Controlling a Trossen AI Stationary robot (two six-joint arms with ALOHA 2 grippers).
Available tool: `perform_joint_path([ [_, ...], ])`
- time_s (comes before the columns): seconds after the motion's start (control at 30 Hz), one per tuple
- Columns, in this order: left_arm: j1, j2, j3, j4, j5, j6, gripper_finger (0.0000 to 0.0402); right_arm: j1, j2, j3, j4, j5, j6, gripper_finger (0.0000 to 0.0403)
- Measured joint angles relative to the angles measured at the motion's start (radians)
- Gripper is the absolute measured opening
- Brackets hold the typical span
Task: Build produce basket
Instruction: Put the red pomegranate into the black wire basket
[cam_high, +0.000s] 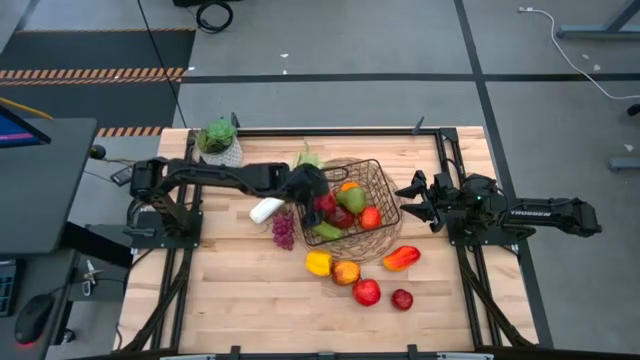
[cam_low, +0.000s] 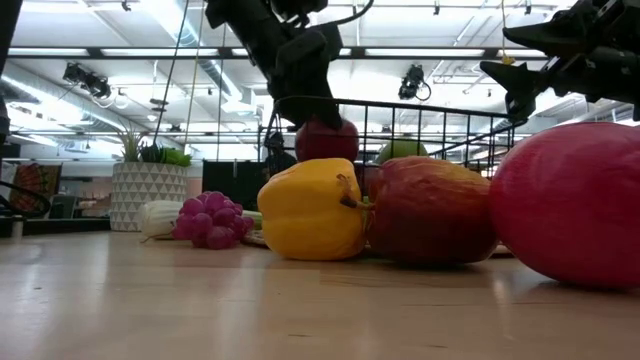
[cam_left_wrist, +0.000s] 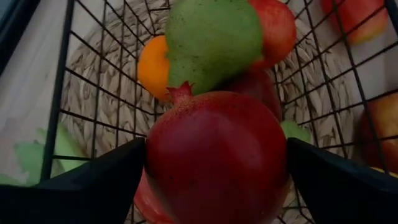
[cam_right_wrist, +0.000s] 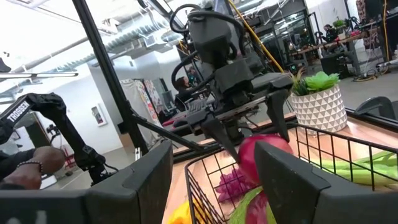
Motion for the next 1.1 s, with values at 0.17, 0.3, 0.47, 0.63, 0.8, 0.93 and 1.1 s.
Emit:
perform_joint_path([
  [0.17,-0.013,0.001,0.0,-0.005,-0.001,0.006,0.0382,0.0,0.0,0.0,0.0,0.0,0.0,0.0231],
  [0.3,-0.013,0.001,-0.003,-0.011,0.005,0.074,0.0382,0.0,0.0,0.0,0.0,0.0,0.0,0.0231],
  [0.47,-0.012,0.0,-0.004,0.013,0.018,0.092,0.0382,0.0,0.0,0.0,0.0,0.0,0.0,0.0231],
  [0.63,-0.013,0.0,-0.004,0.048,0.029,0.127,0.0393,0.0,0.0,0.0,0.0,0.0,0.0,0.0231],
  [0.8,-0.014,0.0,-0.004,0.081,0.091,0.169,0.0399,0.0,0.0,0.0,0.0,0.0,0.0,0.0231],
  [0.93,-0.02,0.0,-0.004,0.095,0.103,0.187,0.04,0.0,0.0,0.0,0.0,0.0,0.0,0.0231],
  [1.1,-0.043,0.0,0.041,0.081,0.107,0.226,0.04,0.0,0.0,0.0,0.0,0.0,0.0,0.0231],
])
